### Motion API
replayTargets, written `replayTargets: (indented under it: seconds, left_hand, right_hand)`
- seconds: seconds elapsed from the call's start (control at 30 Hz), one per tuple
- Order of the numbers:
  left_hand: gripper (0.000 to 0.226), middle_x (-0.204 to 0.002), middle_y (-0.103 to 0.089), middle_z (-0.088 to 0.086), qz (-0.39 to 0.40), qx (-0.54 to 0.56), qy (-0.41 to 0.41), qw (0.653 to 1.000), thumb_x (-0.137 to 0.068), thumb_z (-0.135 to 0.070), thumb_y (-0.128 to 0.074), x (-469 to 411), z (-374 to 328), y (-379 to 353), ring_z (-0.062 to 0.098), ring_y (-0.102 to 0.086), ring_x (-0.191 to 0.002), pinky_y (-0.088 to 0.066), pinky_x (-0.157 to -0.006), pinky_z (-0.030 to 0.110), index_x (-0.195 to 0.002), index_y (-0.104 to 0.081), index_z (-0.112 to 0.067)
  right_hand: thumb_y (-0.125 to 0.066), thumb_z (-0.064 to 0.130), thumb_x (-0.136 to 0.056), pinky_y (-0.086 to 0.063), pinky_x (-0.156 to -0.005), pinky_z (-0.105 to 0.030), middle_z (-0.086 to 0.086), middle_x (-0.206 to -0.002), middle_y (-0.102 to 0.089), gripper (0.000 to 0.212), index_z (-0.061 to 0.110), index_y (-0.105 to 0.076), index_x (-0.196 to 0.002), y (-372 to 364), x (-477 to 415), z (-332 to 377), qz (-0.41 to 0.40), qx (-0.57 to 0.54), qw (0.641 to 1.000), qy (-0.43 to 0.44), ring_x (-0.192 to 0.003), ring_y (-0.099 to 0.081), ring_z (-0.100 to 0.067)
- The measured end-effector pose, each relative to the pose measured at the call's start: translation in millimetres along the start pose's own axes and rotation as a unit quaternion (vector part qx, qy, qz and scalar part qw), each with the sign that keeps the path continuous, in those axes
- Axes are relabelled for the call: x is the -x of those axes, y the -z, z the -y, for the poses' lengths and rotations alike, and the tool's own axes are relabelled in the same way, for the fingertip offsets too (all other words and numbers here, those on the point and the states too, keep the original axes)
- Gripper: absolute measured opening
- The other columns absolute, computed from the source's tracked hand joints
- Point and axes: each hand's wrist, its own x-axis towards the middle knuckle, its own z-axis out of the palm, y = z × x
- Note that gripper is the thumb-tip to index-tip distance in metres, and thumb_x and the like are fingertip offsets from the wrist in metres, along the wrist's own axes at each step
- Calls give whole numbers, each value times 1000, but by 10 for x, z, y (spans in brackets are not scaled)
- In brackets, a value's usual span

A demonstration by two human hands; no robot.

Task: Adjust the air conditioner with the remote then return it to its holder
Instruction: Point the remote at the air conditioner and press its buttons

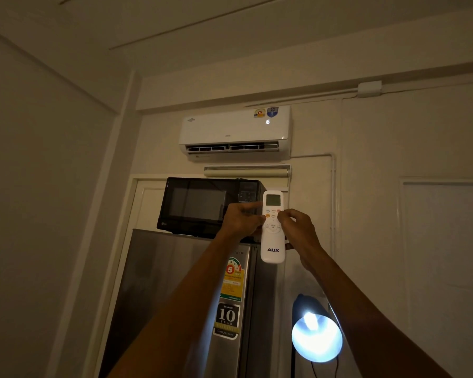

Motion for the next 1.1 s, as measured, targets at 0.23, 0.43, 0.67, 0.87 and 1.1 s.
replayTargets:
  seconds: [0.23,0.43,0.67,0.87,1.1]
  left_hand:
    - [45,-133,-61,20,4,6,4,1000,-90,1,-59,8,-24,-12,35,-63,-118,-55,-95,47,-135,-55,-6]
    - [47,-134,-60,20,9,5,5,1000,-90,1,-59,32,-21,-23,35,-63,-119,-54,-96,49,-136,-54,-6]
    - [47,-134,-59,20,12,-1,6,1000,-90,1,-59,50,-15,-20,36,-63,-119,-54,-96,48,-136,-53,-6]
    - [47,-134,-59,20,11,-1,0,1000,-90,2,-59,52,4,-18,36,-62,-119,-54,-96,49,-136,-53,-6]
    - [46,-133,-61,20,9,-3,-6,1000,-90,2,-59,57,11,-8,36,-63,-118,-55,-95,49,-134,-55,-6]
  right_hand:
    - [-49,26,-96,-57,-82,-45,-18,-124,-63,36,6,-52,-126,36,20,1,11,-9,1000,-8,-103,-67,-35]
    - [-48,26,-96,-57,-84,-47,-20,-123,-63,36,4,-52,-124,42,41,-16,15,-7,1000,-7,-104,-66,-36]
    - [-47,26,-96,-57,-86,-50,-20,-123,-63,36,5,-52,-125,40,49,-34,19,-2,1000,-6,-104,-66,-36]
    - [-47,26,-96,-57,-85,-48,-19,-123,-63,35,5,-52,-125,35,53,-44,23,-2,1000,-6,-104,-66,-36]
    - [-46,26,-96,-57,-84,-46,-19,-123,-63,34,6,-52,-124,30,47,-54,27,-3,1000,-7,-104,-66,-35]
